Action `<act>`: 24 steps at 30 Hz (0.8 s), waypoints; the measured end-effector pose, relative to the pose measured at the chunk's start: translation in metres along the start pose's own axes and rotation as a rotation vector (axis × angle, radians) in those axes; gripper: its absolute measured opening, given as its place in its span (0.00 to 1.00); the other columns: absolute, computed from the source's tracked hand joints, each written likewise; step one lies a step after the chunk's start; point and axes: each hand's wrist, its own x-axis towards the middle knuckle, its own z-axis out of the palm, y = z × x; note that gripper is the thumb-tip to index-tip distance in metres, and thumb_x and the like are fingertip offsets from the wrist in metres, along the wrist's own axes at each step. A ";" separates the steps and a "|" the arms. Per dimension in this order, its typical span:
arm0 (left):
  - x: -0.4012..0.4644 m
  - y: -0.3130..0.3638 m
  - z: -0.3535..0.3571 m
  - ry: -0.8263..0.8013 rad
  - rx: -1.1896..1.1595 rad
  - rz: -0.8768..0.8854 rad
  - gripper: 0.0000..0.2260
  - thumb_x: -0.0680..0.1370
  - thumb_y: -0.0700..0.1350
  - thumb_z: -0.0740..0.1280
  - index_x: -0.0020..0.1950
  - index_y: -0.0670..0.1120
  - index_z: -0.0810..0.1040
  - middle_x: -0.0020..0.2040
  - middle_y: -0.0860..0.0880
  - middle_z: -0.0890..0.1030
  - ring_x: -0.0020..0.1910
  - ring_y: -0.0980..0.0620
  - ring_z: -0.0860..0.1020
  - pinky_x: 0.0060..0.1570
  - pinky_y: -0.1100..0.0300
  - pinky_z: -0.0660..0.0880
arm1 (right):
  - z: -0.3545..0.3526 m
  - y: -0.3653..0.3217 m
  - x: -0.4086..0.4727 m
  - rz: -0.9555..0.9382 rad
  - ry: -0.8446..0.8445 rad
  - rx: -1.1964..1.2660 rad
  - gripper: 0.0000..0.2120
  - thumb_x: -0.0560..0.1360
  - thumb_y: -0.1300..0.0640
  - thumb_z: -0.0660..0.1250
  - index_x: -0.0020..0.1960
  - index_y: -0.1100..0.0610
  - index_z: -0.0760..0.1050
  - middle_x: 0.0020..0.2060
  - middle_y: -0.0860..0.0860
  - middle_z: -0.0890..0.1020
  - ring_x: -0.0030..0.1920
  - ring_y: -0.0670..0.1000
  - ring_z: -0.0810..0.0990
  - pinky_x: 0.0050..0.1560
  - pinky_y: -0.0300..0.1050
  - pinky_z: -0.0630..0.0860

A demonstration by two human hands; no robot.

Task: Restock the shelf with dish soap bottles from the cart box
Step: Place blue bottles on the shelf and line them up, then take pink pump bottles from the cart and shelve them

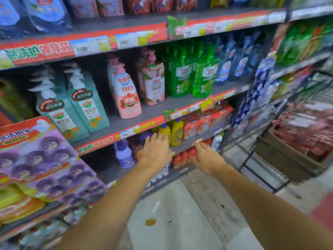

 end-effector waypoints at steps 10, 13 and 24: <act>0.033 0.279 0.025 -0.140 -0.038 0.327 0.20 0.80 0.50 0.62 0.68 0.42 0.69 0.64 0.43 0.74 0.66 0.43 0.71 0.64 0.48 0.68 | -0.027 0.225 -0.116 0.275 -0.026 0.014 0.31 0.84 0.47 0.56 0.81 0.59 0.51 0.78 0.57 0.61 0.76 0.58 0.61 0.73 0.53 0.65; 0.040 0.364 0.032 -0.122 -0.010 0.424 0.18 0.79 0.50 0.62 0.65 0.43 0.71 0.62 0.44 0.76 0.63 0.44 0.74 0.61 0.49 0.70 | -0.037 0.293 -0.148 0.343 0.001 0.036 0.30 0.84 0.47 0.57 0.79 0.60 0.54 0.76 0.57 0.64 0.75 0.58 0.63 0.72 0.52 0.66; 0.068 0.580 0.051 -0.091 0.060 0.658 0.18 0.81 0.50 0.60 0.68 0.42 0.70 0.64 0.44 0.75 0.66 0.44 0.71 0.63 0.49 0.69 | -0.071 0.479 -0.257 0.598 0.040 0.038 0.25 0.83 0.46 0.58 0.74 0.59 0.64 0.70 0.58 0.71 0.70 0.60 0.69 0.65 0.54 0.70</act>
